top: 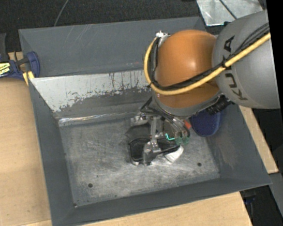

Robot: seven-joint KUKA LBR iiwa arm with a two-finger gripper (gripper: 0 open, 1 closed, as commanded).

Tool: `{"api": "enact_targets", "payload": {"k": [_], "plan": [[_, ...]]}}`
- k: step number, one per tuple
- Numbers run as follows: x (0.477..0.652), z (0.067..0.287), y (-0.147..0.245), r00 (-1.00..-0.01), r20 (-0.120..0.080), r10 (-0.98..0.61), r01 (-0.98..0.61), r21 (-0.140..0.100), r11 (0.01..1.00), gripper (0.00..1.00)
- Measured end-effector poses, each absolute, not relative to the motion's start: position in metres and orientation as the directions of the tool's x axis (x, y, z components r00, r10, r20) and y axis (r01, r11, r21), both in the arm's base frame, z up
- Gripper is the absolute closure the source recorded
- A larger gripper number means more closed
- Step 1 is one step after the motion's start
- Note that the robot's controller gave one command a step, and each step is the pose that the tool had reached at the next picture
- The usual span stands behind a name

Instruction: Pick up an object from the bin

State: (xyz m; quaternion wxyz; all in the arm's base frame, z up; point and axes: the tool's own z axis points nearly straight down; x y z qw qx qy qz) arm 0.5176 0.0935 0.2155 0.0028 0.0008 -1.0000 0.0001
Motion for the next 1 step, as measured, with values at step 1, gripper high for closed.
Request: {"api": "enact_targets", "payload": {"k": [1], "plan": [[0.5366,0.1264,0.0335,-0.999,0.005,0.039,0.039,-0.003,0.999,0.0]]}}
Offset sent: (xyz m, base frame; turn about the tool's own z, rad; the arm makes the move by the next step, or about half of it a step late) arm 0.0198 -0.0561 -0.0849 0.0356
